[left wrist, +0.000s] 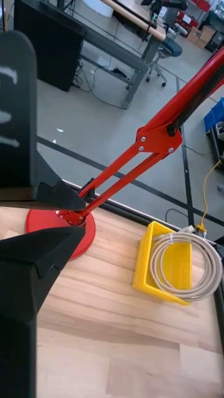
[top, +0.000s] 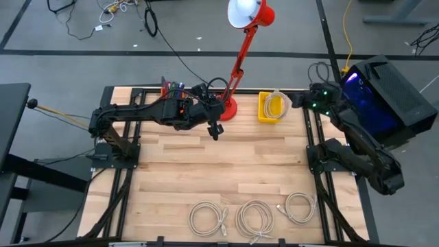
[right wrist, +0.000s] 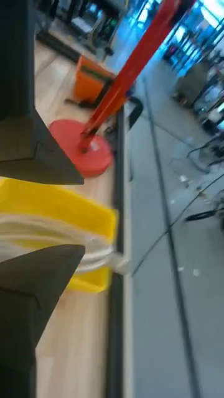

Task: Pick & Place USB Port
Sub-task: Put the white HDMI cable into the yellow bin

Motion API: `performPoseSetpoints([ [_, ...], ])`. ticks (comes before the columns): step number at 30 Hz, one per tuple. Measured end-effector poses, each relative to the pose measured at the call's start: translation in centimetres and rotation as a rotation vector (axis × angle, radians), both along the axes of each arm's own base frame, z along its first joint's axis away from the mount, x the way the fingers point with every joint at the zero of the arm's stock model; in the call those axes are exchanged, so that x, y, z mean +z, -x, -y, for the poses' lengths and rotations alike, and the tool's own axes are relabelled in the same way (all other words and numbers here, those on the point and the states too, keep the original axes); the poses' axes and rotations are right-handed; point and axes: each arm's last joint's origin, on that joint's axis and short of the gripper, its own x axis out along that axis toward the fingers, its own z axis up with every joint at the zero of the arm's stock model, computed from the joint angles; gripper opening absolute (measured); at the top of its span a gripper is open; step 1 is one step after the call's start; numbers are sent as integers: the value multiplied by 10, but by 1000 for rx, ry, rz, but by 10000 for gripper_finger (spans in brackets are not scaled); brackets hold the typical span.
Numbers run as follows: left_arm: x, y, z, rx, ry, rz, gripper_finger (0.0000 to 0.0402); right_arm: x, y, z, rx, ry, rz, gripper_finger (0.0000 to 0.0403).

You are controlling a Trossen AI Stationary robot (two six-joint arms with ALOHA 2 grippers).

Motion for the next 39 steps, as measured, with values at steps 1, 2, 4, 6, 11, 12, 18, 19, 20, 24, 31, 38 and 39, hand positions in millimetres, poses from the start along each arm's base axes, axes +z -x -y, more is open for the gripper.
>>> performPoseSetpoints([
  [1,0,0,0,0,-1,-1,57,7,0,-1,4,10,-4,166],
  [2,0,0,-1,1,-1,-1,57,13,1,-3,11,8,-19,166],
  [4,0,0,-2,5,-1,-1,57,26,1,-6,41,8,-45,166],
  [6,0,0,-2,6,-1,-1,57,43,0,-15,117,25,-60,166],
  [11,0,0,-4,4,-8,-9,57,67,-3,-50,323,-42,-71,166],
  [12,0,0,-5,5,-11,-12,57,71,-4,-56,356,-46,-56,166],
  [18,0,1,-13,27,-11,-13,57,93,-7,-91,528,-19,120,150],
  [19,0,1,-15,31,-11,-13,57,101,-8,-93,532,53,156,146],
  [20,0,1,-16,36,-11,-11,57,110,-8,-94,523,133,190,141],
  [24,1,1,-23,36,7,6,57,150,-9,-100,579,352,368,119],
  [31,1,0,-25,17,30,20,57,144,-63,-103,849,168,364,88],
  [38,1,0,-25,16,31,19,57,112,-121,-135,1044,-22,205,80],
  [39,1,0,-25,16,30,19,57,108,-125,-141,1061,-49,185,80],
])
